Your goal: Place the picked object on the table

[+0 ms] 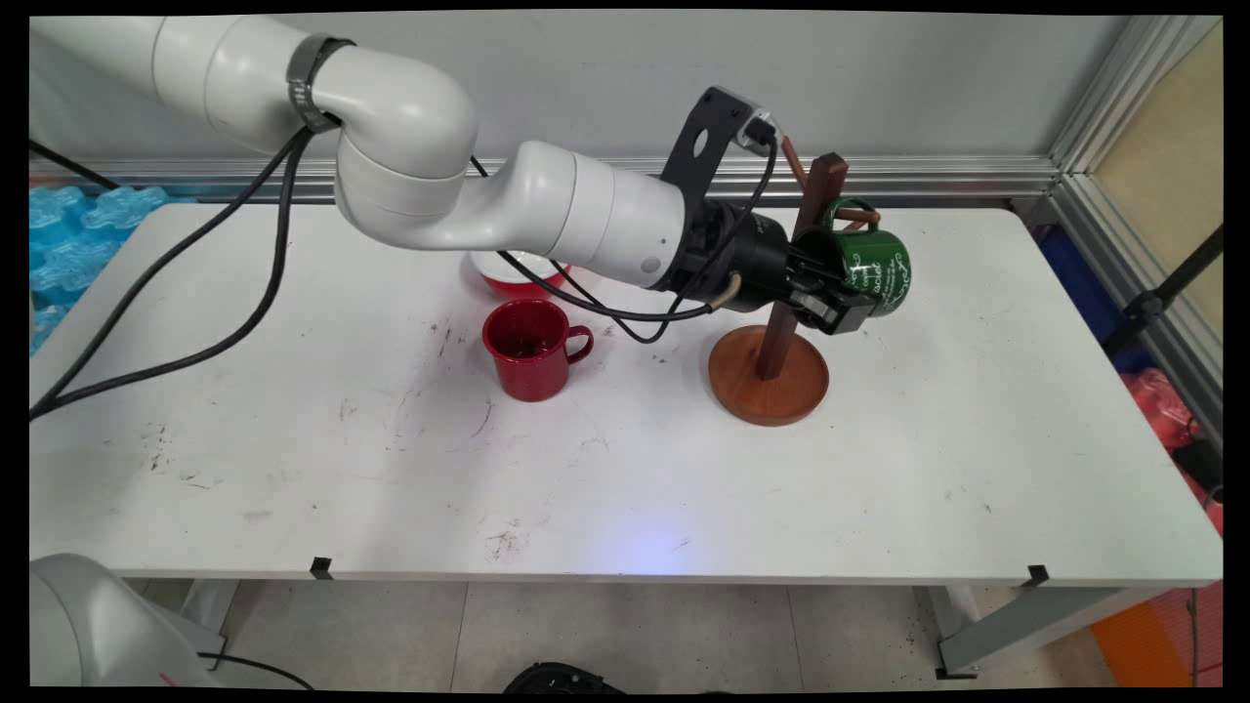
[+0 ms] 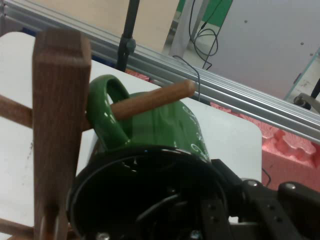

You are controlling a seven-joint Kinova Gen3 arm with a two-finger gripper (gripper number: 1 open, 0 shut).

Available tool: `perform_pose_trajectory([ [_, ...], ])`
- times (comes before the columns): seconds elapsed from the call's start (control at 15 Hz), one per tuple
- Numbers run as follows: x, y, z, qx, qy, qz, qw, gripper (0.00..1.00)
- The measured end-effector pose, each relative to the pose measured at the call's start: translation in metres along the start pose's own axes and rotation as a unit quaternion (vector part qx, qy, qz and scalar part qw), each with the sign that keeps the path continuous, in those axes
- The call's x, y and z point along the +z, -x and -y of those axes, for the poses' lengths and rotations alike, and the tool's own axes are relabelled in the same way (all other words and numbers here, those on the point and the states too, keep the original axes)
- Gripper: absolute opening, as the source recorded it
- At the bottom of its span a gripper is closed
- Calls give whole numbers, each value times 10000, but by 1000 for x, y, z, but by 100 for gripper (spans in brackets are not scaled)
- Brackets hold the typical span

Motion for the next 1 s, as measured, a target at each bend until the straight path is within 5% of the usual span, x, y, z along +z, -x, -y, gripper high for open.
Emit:
perform_pose_trajectory([
  [1.0,-5,-6,-10,-86,68,-34,9999,0],
])
